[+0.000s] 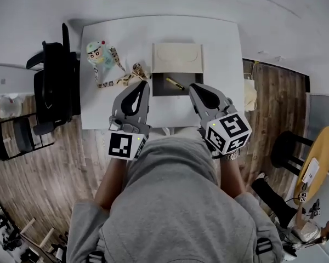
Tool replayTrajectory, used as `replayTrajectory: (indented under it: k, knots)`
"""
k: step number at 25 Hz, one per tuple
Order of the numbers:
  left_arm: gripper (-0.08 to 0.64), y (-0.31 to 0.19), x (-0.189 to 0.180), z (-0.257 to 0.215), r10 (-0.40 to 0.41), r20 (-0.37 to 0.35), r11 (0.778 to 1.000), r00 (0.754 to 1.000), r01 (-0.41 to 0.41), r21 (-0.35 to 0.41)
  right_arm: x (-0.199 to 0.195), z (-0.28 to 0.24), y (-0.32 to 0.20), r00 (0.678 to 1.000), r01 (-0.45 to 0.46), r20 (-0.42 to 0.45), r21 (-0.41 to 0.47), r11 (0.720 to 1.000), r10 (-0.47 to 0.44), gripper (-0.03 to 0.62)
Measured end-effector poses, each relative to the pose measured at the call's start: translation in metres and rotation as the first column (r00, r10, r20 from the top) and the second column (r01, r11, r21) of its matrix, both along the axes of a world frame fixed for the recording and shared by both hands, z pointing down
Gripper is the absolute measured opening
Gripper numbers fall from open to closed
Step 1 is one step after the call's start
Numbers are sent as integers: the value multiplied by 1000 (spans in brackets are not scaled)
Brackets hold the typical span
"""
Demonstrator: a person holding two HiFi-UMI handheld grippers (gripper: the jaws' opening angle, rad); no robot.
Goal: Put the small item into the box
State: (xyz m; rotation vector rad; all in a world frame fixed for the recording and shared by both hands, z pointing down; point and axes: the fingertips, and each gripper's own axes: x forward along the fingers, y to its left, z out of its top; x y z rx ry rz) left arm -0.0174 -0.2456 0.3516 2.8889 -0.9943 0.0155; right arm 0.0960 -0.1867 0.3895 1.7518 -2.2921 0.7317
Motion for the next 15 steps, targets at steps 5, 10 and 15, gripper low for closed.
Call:
replayTrajectory:
  k: [5, 10, 15]
  knots:
    - [3, 1, -5, -18, -16, -29, 999, 999, 17, 30, 0, -30, 3, 999, -35, -14, 84, 996, 36, 15]
    - [3, 9, -13, -34, -9, -56, 998, 998, 13, 67, -5, -61, 11, 997, -39, -63, 169, 985, 50, 15]
    - [3, 18, -15, -49, 4, -69, 994, 998, 4, 110, -3, -91, 21, 994, -64, -65, 242, 968, 82, 15]
